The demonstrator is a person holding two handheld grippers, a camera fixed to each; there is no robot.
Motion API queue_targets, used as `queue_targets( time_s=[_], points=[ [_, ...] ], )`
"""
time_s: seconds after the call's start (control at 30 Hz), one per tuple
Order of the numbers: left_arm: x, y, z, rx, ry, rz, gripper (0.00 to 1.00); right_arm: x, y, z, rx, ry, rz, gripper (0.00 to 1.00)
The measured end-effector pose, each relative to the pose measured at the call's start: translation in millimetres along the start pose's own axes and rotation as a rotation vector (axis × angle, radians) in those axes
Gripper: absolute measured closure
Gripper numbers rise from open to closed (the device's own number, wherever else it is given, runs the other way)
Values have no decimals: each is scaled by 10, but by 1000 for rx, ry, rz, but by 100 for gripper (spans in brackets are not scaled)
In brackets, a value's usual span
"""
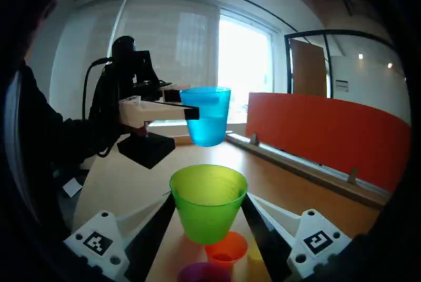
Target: Pour water
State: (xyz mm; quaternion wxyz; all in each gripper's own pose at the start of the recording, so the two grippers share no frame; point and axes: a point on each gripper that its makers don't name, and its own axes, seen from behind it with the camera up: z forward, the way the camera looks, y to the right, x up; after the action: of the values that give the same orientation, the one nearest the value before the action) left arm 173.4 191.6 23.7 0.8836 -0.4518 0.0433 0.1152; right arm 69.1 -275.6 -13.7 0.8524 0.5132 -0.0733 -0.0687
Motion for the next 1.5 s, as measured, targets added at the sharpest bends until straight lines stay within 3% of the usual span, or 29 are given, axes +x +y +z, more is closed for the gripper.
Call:
queue_targets(
  time_s=[0.57, 1.5],
  points=[
    [60, 153, -126, -13, -4, 147, 16, -42, -193, 74, 48, -17, 0, 10],
    [57, 227, -147, -14, 6, 326, 17, -104, -364, 137, 85, -24, 4, 10]
  ],
)
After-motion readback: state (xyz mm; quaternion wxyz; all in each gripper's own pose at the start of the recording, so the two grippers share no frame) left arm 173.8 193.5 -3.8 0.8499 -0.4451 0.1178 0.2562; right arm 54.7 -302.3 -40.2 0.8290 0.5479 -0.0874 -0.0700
